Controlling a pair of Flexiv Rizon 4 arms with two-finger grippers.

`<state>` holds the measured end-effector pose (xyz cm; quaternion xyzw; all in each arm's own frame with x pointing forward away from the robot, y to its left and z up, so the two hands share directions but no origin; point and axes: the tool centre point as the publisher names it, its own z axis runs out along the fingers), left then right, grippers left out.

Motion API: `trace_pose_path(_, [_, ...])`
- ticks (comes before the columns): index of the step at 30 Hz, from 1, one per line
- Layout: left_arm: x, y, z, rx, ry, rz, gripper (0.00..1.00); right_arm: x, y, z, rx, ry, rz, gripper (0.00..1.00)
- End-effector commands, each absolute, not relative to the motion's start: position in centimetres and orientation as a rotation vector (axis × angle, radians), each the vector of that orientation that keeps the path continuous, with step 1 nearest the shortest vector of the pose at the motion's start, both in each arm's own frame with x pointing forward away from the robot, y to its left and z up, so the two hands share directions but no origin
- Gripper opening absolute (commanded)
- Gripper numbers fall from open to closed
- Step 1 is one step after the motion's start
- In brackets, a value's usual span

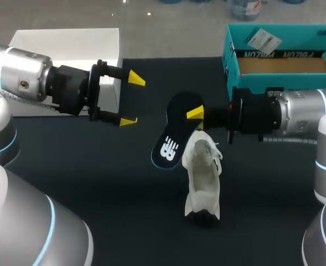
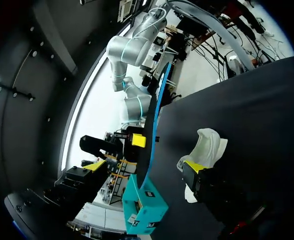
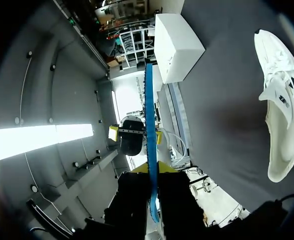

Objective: Take the shoe out of the shoebox, open the shoe tongue, remove and reinsert the insole, then place the shoe into the shoebox

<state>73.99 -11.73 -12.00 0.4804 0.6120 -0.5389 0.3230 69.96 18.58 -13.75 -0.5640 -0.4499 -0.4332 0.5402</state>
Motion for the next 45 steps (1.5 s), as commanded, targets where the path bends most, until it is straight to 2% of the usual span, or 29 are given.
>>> trace_pose_path(1, [74.2,-14.0,-11.9,1.284,1.598,-1.422,1.00,69.9,18.7,-13.7,-1.344,-1.071,-1.028,0.00])
trace_pose_path(10, [72.1,-16.8,-12.8,1.344,1.554,-1.408,1.00,69.9,18.7,-13.7,-1.344,-1.071,-1.028,0.00])
trace_pose_path(23, [72.3,-19.4,-12.5,1.363,1.502,-1.413,1.00,69.9,18.7,-13.7,-1.344,-1.071,-1.028,0.00])
trace_pose_path(24, [72.3,-19.5,-12.5,1.357,1.507,-1.436,0.96,69.9,18.7,-13.7,-1.344,-1.071,-1.028,0.00])
trace_pose_path(26, [72.4,-19.7,-12.7,1.332,1.517,-1.423,0.24,69.9,18.7,-13.7,-1.344,-1.071,-1.028,0.00])
trace_pose_path(27, [72.4,-19.8,-12.7,1.334,1.515,-1.431,0.00,69.9,18.7,-13.7,-1.344,-1.071,-1.028,0.00])
trace_pose_path(45, [72.0,-20.3,-14.2,1.308,1.565,-1.397,0.00,69.9,18.7,-13.7,-1.344,-1.071,-1.028,0.00])
